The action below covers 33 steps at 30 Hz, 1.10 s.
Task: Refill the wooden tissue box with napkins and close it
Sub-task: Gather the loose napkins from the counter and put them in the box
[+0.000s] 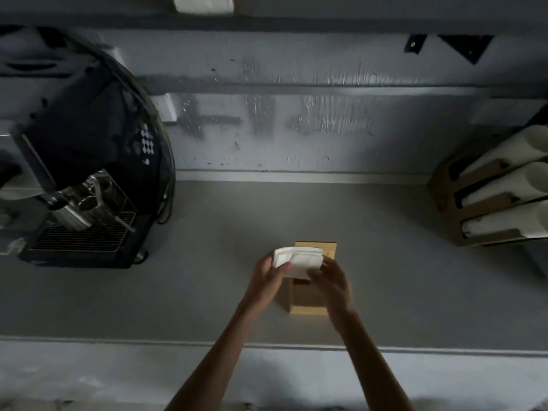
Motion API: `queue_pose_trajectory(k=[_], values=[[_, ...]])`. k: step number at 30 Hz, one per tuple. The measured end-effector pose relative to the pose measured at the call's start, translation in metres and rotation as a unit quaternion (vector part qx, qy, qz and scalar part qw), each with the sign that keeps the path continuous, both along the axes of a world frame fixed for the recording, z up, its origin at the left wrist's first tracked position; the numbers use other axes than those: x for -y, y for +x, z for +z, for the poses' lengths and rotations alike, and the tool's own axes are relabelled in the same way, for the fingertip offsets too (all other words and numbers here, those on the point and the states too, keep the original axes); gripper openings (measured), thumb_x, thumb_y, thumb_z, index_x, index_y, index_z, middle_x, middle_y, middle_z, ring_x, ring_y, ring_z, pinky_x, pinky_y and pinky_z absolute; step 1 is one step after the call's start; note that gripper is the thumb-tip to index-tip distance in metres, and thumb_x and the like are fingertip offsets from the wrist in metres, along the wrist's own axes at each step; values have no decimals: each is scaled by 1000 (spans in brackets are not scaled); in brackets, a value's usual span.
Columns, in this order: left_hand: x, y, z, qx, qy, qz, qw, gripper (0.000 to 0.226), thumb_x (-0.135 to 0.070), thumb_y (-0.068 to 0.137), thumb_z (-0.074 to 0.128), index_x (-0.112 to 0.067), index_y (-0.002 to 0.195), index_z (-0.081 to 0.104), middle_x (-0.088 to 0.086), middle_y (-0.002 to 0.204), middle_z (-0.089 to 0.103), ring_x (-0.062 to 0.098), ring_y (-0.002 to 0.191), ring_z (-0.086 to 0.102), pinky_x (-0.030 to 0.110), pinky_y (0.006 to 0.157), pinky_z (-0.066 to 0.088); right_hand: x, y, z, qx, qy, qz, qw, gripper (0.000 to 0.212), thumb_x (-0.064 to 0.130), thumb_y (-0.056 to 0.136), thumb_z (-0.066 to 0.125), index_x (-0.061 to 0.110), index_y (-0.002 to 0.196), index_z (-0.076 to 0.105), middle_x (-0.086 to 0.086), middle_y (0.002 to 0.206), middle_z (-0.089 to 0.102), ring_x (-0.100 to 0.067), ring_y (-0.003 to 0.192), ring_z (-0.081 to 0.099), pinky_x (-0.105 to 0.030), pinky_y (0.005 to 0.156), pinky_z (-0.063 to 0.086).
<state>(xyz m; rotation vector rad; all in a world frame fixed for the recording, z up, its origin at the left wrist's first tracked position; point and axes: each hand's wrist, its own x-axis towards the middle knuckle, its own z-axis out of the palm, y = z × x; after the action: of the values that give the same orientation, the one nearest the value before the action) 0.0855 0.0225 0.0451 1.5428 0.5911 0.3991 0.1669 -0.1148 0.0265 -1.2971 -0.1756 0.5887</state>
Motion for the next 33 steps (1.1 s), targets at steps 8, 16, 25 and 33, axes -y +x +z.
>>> queue_pose_trajectory(k=[8, 16, 25, 33], values=[[60, 47, 31, 40, 125, -104, 986, 18, -17, 91, 59, -22, 106, 67, -11, 92, 71, 2, 85, 65, 22, 75, 50, 80, 56, 54, 285, -183, -40, 940, 20, 2, 82, 67, 12, 99, 65, 3, 89, 70, 2, 80, 66, -10, 70, 48], [146, 85, -76, -67, 77, -162, 982, 25, -19, 79, 58, -13, 101, 68, 1, 99, 70, 4, 92, 64, 25, 83, 49, 175, 64, -44, 245, -344, -68, 904, 19, 6, 80, 66, 22, 90, 65, 12, 75, 66, 4, 71, 59, -3, 62, 39], [202, 66, -161, -191, 74, -178, 963, 38, -9, 83, 59, -14, 120, 60, -2, 117, 64, 14, 111, 60, 28, 96, 45, 222, 48, -134, 164, -384, 23, 908, 45, 8, 79, 64, 42, 107, 55, 17, 102, 67, -8, 96, 64, -32, 82, 53], [210, 81, -145, -186, 149, -143, 961, 25, -14, 92, 52, -16, 115, 62, -1, 112, 65, 13, 106, 60, 29, 97, 48, 219, 68, -124, 205, -360, 0, 910, 35, 12, 85, 63, 38, 107, 60, 15, 107, 66, -4, 96, 62, -27, 84, 53]])
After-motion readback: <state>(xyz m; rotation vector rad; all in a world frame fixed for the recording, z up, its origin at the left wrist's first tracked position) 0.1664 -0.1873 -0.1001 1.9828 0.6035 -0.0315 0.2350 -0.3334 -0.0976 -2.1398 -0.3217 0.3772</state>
